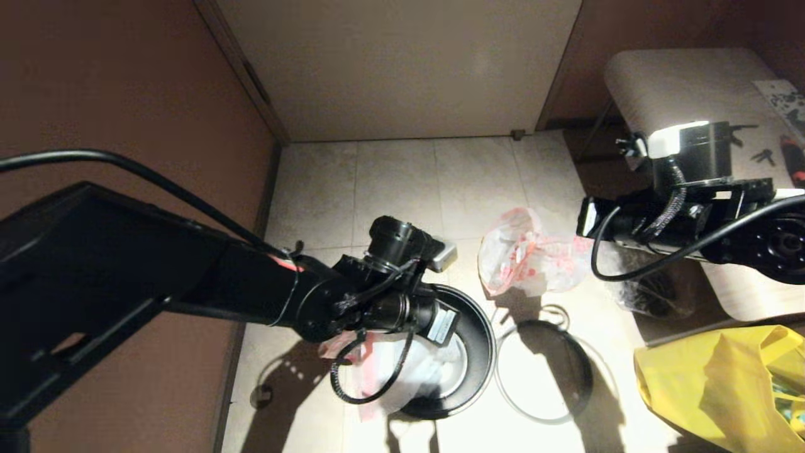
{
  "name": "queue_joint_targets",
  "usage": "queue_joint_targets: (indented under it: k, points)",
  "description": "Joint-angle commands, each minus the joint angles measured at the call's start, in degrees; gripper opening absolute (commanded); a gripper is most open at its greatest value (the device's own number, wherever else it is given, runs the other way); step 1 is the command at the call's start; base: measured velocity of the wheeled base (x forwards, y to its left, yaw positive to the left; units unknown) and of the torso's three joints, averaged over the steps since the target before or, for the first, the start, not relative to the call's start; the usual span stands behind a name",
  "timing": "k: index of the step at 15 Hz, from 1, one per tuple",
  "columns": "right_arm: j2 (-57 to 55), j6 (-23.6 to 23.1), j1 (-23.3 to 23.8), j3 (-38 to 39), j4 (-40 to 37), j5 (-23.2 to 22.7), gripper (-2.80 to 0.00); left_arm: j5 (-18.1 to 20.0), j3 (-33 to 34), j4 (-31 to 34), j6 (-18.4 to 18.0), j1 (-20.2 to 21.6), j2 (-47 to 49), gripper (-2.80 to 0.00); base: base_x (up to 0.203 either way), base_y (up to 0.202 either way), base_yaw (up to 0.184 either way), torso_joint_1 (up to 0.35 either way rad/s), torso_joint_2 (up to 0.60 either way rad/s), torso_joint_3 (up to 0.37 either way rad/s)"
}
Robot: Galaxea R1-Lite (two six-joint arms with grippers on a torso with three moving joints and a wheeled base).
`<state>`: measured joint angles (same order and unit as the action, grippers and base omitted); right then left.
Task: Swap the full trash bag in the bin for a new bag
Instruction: Put the new garbage bag on the trash can
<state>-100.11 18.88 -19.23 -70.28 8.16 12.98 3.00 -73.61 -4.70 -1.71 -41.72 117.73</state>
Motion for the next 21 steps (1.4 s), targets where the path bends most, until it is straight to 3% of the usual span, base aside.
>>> queue_joint_targets:
  k: [1, 6, 10, 15, 16, 21]
  points:
    - [2.82, 0.58, 2.56, 0.64, 0.15, -0.79, -2.8, 0.05, -6.98, 2.79, 0.33, -1.42, 5.78, -2.8, 0.0, 0.0, 0.0, 0.0, 0.0, 0.0]
    - [6.39, 1.52, 7.55, 0.84, -0.59, -5.84, -2.8, -0.82, -24.02, 7.6, 1.61, -4.59, 18.11, -2.8, 0.0, 0.0, 0.0, 0.0, 0.0, 0.0]
    - [6.5, 1.42, 8.86, 0.75, -0.6, -6.3, -2.8, -2.92, -38.58, 13.65, 2.56, -5.39, 25.28, -2.8, 0.0, 0.0, 0.0, 0.0, 0.0, 0.0]
    - [7.15, 1.42, 8.86, 0.75, -0.69, -6.3, -2.8, -3.18, -38.71, 12.53, 3.06, -8.32, 25.61, -2.8, 0.0, 0.0, 0.0, 0.0, 0.0, 0.0]
    - [7.29, 1.42, 8.86, 0.75, -0.72, -6.3, -2.8, -3.25, -38.62, 12.35, 3.21, -8.66, 25.53, 0.0, 0.0, 0.0, 0.0, 0.0, 0.0, 0.0]
    - [9.47, 1.52, 7.94, 0.67, -4.47, -6.21, -2.8, -5.85, -34.45, 11.66, 3.8, -9.05, 20.01, 0.0, 0.0, 0.0, 0.0, 0.0, 0.0, 0.0]
